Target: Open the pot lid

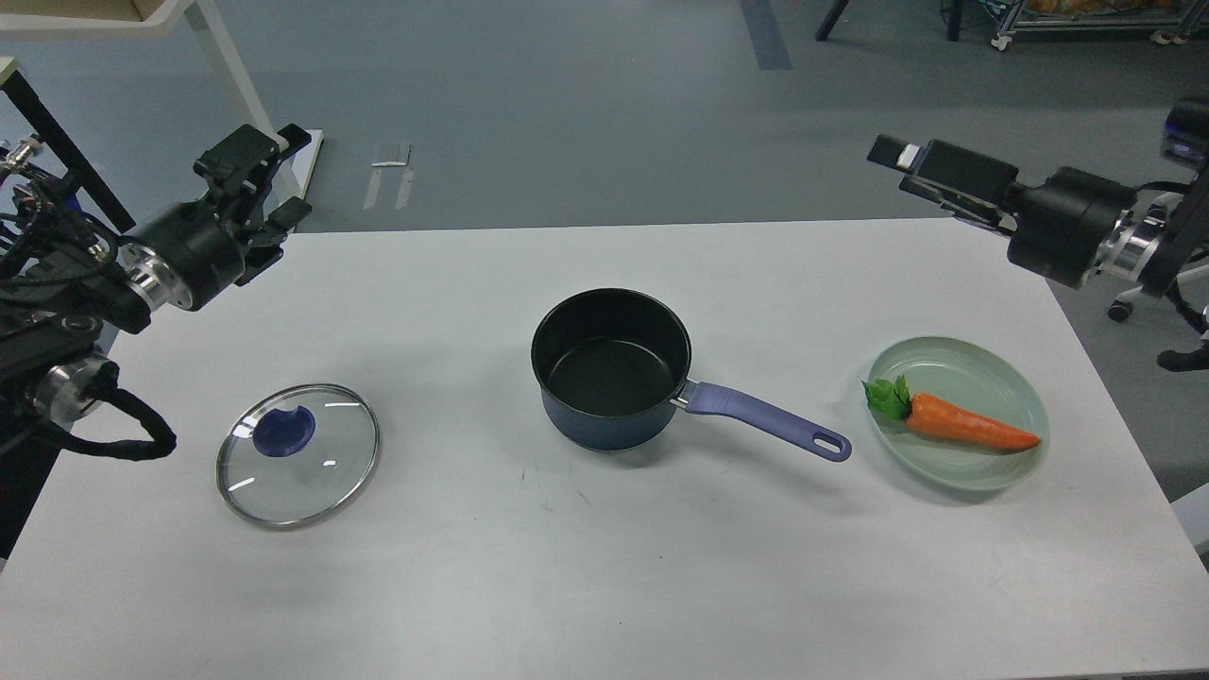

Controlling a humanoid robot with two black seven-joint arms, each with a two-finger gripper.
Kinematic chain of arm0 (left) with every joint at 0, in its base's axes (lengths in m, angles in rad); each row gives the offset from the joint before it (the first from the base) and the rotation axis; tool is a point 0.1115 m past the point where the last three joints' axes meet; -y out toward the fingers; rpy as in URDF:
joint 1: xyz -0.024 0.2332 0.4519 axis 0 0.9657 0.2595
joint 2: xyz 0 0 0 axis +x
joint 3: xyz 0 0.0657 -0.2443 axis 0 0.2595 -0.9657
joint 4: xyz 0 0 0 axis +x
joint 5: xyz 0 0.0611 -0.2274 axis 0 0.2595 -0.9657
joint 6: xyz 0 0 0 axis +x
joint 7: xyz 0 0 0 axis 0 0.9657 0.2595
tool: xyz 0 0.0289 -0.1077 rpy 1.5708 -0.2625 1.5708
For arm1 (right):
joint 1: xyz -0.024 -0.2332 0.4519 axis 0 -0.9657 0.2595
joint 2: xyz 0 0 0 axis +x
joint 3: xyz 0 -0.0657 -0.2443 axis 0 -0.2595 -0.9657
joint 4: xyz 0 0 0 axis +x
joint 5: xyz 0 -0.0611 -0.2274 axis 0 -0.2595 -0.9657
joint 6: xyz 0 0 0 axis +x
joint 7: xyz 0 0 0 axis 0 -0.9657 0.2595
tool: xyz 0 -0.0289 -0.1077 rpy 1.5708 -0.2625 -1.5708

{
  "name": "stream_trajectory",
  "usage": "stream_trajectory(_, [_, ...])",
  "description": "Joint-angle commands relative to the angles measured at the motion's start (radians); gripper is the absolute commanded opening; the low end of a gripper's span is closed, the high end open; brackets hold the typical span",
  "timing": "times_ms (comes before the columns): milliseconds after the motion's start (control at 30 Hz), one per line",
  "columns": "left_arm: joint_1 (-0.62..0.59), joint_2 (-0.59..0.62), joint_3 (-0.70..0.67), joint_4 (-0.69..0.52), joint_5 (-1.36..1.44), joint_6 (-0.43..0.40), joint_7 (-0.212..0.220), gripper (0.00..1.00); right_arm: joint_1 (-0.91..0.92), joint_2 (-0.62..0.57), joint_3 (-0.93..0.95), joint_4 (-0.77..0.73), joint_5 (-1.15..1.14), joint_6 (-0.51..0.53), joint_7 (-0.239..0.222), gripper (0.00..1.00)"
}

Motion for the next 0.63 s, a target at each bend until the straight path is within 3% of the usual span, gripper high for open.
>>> stream_trajectory(0, [0.003, -0.073, -0.039, 0.082, -0.096, -0.048, 0.000, 0.99, -0.058, 0.092, 0.011, -0.058, 0.323, -0.066, 0.000, 0.99])
stream_trajectory(133, [0.029, -0.182, -0.130, 0.237, -0.199, -0.169, 0.000, 0.99, -0.131, 0.151, 0.027, -0.094, 0.551, -0.051, 0.000, 1.00])
stream_trajectory(233, [0.039, -0.237, -0.168, 0.302, -0.280, -0.232, 0.085, 0.99, -0.223, 0.217, 0.115, -0.098, 0.665, -0.002, 0.000, 1.00])
stream_trajectory(300, [0.042, -0.268, -0.172, 0.308, -0.309, -0.252, 0.111, 0.99, -0.287, 0.244, 0.177, -0.118, 0.685, 0.055, 0.000, 1.00])
stream_trajectory(433, [0.056, -0.341, -0.175, 0.353, -0.312, -0.286, 0.116, 0.99, -0.349, 0.275, 0.228, -0.189, 0.687, 0.231, 0.000, 1.00])
stream_trajectory(600, [0.056, -0.374, -0.182, 0.379, -0.312, -0.304, 0.116, 0.99, -0.351, 0.274, 0.244, -0.198, 0.688, 0.267, 0.000, 1.00])
